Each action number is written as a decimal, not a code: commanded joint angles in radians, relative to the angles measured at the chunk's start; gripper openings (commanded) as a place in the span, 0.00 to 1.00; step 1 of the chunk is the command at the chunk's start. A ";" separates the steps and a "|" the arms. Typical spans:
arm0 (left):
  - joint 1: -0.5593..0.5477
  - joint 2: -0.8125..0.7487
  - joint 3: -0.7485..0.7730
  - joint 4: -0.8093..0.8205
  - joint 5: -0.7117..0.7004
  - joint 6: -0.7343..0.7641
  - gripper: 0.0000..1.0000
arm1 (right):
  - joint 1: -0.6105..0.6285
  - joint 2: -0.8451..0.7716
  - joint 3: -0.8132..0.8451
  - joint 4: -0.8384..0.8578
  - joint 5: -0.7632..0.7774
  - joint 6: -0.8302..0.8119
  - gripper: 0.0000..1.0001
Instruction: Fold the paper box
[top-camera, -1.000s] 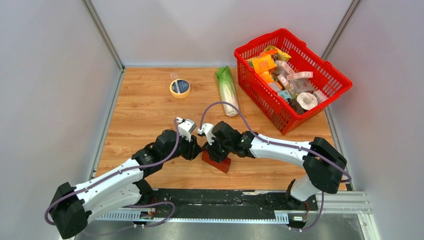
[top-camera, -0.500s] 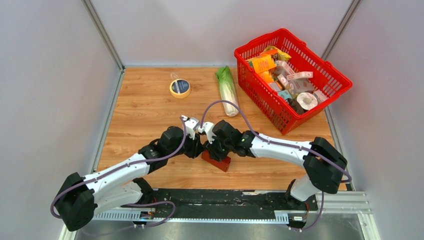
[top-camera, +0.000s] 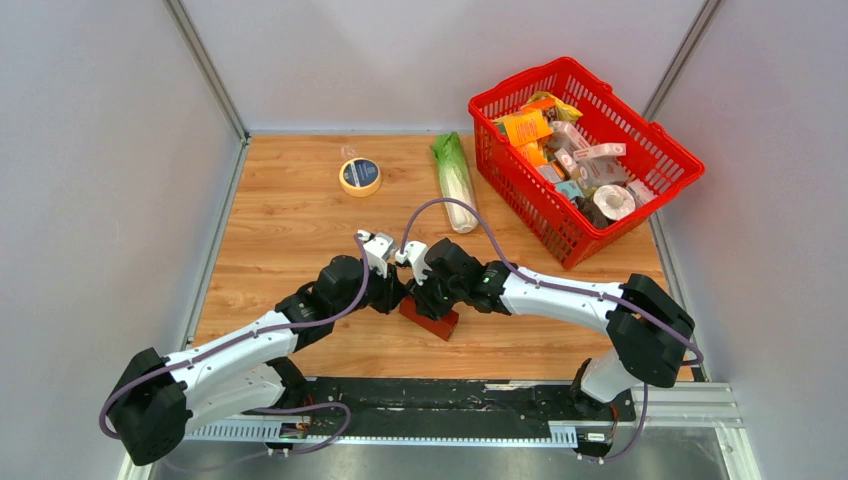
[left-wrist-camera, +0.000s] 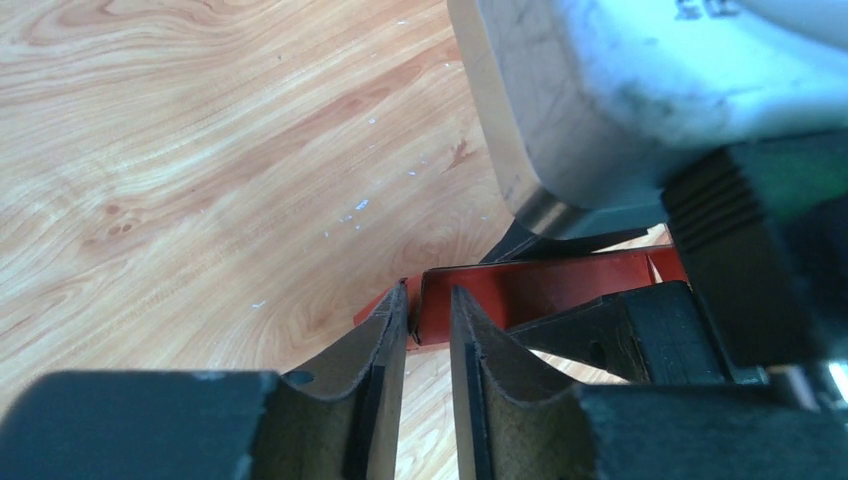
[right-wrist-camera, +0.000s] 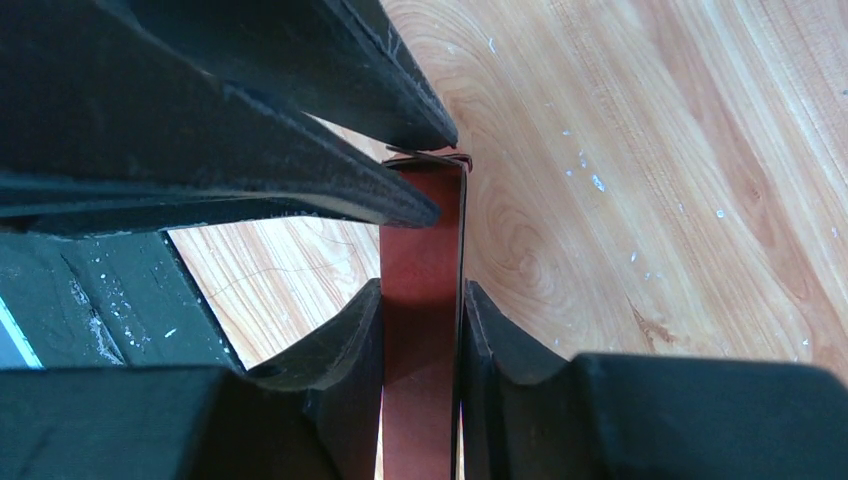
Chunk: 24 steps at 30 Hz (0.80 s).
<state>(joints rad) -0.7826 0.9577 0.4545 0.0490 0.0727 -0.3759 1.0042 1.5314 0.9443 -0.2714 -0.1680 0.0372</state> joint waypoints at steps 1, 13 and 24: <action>0.008 -0.020 -0.016 0.156 -0.011 -0.018 0.27 | 0.005 -0.030 0.004 0.017 -0.018 -0.011 0.28; -0.010 0.027 0.006 0.100 -0.031 0.048 0.12 | 0.007 -0.039 0.005 0.018 -0.021 -0.008 0.28; -0.055 0.013 -0.051 0.104 -0.109 0.083 0.00 | 0.005 -0.030 0.019 0.031 0.019 0.000 0.28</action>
<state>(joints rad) -0.8177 0.9798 0.4271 0.1280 0.0162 -0.3439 1.0039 1.5299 0.9428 -0.2844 -0.1623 0.0368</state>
